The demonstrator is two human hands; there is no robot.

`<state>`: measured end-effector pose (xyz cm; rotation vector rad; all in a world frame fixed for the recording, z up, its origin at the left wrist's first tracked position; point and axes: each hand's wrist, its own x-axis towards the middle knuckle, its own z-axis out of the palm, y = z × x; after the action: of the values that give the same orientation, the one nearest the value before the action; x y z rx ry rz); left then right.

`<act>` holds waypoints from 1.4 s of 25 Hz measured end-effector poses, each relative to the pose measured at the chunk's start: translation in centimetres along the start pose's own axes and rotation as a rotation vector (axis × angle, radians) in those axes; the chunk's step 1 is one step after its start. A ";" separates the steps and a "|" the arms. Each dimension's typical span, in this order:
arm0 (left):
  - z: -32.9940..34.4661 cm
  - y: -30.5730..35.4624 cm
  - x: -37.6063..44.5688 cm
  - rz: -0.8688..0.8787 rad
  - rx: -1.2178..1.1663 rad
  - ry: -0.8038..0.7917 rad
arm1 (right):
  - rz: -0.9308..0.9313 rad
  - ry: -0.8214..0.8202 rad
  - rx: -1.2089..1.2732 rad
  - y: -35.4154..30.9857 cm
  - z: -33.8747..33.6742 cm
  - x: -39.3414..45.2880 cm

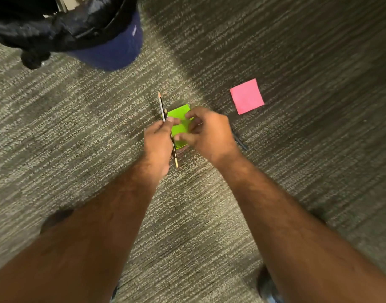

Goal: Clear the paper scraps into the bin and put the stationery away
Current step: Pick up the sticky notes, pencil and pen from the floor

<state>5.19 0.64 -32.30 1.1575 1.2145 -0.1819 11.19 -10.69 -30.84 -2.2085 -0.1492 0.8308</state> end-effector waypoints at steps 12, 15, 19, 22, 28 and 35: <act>-0.2 -0.1 0.6 0.110 0.072 -0.097 | 0.376 0.362 -0.379 5.3 -7.5 6.1; -0.3 -0.2 0.7 0.157 0.093 -0.089 | 0.478 0.382 0.235 4.7 -7.1 5.3; -0.2 0.2 1.1 0.252 0.118 -0.037 | 0.361 0.251 0.660 3.0 -5.6 2.3; -0.3 0.5 1.0 0.222 0.101 -0.115 | 0.297 0.089 0.642 2.3 -2.6 0.4; -2.4 -0.4 1.2 0.279 0.199 -0.170 | 0.308 0.017 0.445 1.7 1.0 0.3; -3.7 -1.2 0.9 0.239 0.181 -0.095 | 0.299 -0.110 0.330 1.5 1.5 -0.5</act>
<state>2.45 3.32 -33.35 1.4257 0.9823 -0.1665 9.66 -11.04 -32.39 -1.8982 0.2548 1.0578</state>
